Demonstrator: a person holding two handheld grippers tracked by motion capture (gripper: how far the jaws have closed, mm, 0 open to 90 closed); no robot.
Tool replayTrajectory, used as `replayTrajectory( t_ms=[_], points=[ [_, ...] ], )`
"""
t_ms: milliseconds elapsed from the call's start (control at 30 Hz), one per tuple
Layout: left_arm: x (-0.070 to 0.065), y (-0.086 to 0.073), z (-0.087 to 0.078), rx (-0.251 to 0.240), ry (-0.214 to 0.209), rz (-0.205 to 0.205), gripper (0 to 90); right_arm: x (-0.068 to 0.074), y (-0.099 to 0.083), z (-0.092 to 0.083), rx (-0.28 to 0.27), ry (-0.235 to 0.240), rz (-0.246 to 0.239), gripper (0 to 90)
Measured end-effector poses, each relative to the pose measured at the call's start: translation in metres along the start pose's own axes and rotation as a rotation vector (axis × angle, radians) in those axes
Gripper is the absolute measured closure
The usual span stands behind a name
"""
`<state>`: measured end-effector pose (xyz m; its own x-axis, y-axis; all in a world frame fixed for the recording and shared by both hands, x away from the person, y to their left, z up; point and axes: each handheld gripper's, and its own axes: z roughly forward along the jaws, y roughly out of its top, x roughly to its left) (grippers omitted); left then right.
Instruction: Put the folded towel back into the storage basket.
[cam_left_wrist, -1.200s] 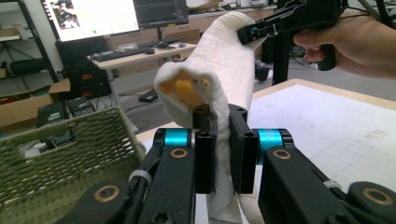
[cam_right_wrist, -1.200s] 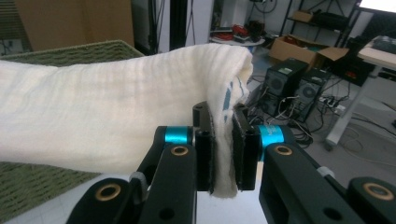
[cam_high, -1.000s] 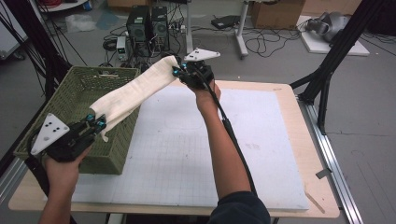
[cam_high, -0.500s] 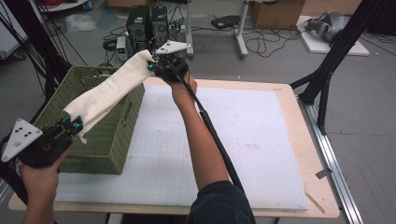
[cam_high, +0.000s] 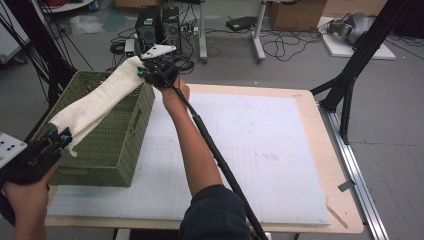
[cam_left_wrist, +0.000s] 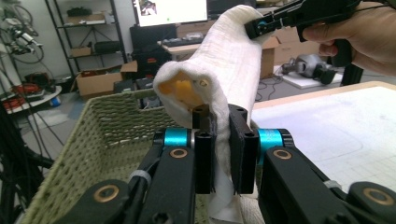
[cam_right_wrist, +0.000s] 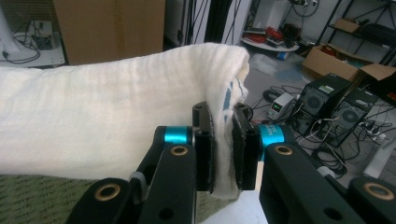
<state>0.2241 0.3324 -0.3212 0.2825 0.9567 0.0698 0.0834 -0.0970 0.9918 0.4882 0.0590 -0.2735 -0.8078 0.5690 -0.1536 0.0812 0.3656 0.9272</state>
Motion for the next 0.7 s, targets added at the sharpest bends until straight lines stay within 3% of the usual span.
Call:
replayTrajectory(
  t_ms=[333, 400, 467, 500, 533, 567, 600, 700],
  points=[
    [0.014, -0.008, -0.004, 0.038, 0.063, -0.034, 80.6, 0.019, 0.008, 0.043, 0.044, 0.006, -0.021, 81.1],
    [0.017, -0.011, -0.004, 0.057, 0.087, -0.037, 78.4, 0.024, 0.008, 0.052, 0.056, 0.007, -0.027, 81.0],
    [0.020, -0.013, -0.003, 0.081, 0.103, -0.045, 70.6, 0.030, 0.009, 0.061, 0.073, -0.004, -0.031, 80.1],
    [0.021, -0.014, -0.003, 0.092, 0.114, -0.050, 64.6, 0.032, 0.009, 0.065, 0.084, -0.006, -0.036, 78.1],
    [0.023, -0.014, -0.002, 0.106, 0.130, -0.064, 57.0, 0.034, 0.008, 0.070, 0.098, -0.010, -0.045, 70.2],
    [0.024, -0.014, -0.002, 0.116, 0.148, -0.082, 47.7, 0.036, 0.007, 0.075, 0.113, -0.025, -0.043, 53.2],
    [0.025, -0.013, -0.002, 0.120, 0.164, -0.092, 41.0, 0.037, 0.005, 0.078, 0.124, -0.048, -0.029, 43.8],
    [0.025, -0.012, -0.003, 0.112, 0.184, -0.100, 32.6, 0.037, 0.002, 0.078, 0.118, -0.036, 0.004, 39.2]
  ],
)
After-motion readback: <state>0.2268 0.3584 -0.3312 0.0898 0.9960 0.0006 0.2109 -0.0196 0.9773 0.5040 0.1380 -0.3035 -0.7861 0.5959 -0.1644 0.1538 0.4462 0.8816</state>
